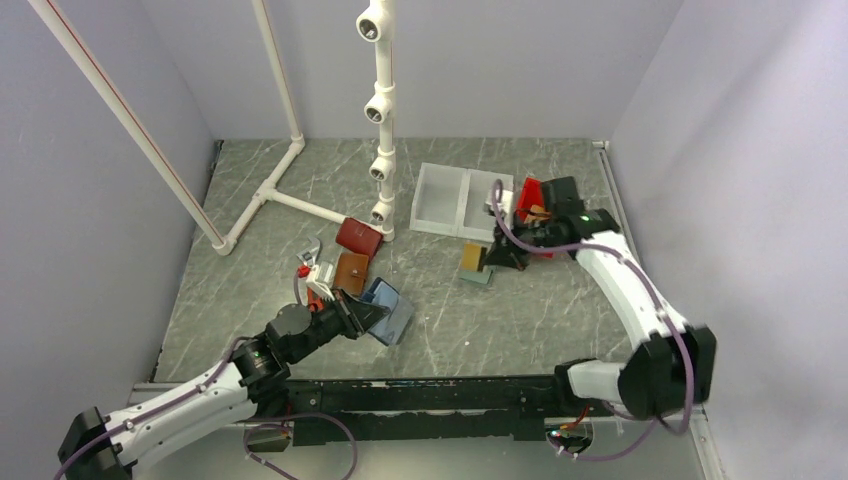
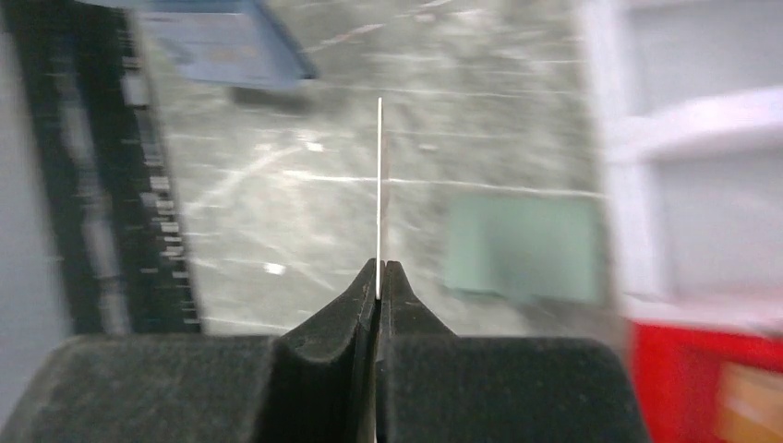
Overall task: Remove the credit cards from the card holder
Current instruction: Place the credit card in the storage box.
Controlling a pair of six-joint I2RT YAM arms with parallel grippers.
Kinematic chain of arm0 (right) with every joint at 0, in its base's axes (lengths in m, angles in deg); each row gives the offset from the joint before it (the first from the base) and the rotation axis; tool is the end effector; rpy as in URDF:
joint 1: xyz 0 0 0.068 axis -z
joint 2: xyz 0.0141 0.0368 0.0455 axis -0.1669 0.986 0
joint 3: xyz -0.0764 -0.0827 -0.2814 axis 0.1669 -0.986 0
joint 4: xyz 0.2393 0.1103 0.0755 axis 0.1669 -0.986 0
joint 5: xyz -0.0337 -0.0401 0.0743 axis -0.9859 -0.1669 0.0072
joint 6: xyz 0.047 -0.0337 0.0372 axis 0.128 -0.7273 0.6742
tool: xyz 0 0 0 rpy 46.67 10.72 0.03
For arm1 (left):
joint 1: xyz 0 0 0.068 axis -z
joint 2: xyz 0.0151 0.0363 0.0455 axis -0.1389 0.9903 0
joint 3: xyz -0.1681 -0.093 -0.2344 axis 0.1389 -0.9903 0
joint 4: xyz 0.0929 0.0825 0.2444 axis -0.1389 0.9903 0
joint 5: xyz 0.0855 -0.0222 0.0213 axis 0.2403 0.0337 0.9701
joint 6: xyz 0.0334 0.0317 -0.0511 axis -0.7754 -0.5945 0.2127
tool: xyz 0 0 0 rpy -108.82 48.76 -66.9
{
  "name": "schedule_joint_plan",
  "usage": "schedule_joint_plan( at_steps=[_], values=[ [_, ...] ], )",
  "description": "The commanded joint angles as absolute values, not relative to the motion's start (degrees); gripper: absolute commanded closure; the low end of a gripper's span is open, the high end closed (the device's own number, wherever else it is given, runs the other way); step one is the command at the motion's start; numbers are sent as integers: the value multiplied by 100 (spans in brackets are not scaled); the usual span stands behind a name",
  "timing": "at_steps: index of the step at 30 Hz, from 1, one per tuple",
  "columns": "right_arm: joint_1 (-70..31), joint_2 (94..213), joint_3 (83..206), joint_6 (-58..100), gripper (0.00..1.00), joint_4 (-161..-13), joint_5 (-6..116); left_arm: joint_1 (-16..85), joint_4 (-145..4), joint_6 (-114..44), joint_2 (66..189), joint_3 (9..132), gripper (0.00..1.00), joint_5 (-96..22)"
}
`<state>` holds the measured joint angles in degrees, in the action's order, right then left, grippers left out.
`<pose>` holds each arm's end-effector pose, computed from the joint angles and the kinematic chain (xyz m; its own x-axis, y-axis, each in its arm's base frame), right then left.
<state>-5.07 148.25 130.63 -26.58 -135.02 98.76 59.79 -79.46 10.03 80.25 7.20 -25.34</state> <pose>0.2428 0.1084 0.2976 -0.3290 -0.5082 -0.7960 -0.9411 0.2457 0.2321 0.0959 -0.1165 0.2057 -0.6695 -0.4964 -0.5525 0.3435 0.4526 -0.8229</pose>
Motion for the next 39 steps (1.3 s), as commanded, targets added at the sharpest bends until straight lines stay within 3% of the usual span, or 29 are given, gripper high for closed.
schedule_joint_plan(
  at_steps=[1,7,14,23,25,27,30,34,39],
  values=[
    [136,13972,12758,-3915,100,-12628,8663,5964,-8193,1062,8114,910,100,-2861],
    [706,14051,12549,-6018,100,-11910,7817,5962,-8690,1163,8482,851,100,-3172],
    [1383,15003,13070,-6932,100,-11576,7462,5963,-8900,1226,8742,856,100,-3348],
    [1471,15799,13142,-7622,100,-10813,7176,5958,-8991,1242,8913,855,100,-3337],
    [1454,15943,13097,-7669,95,-10367,7158,5959,-9015,1234,8984,885,100,-3345],
    [1445,16121,13089,-7796,79,-10227,7005,5960,-9035,1235,9049,917,100,-3370],
    [1451,16335,13374,-7906,65,-10892,6858,5961,-9001,1226,9085,958,100,-3409],
    [1479,16145,13378,-7967,58,-11709,7047,5963,-8996,1224,9118,940,100,-3337],
    [1479,15599,13443,-7237,57,-12278,7767,5957,-9265,1248,9392,972,100,-3444]
  ],
)
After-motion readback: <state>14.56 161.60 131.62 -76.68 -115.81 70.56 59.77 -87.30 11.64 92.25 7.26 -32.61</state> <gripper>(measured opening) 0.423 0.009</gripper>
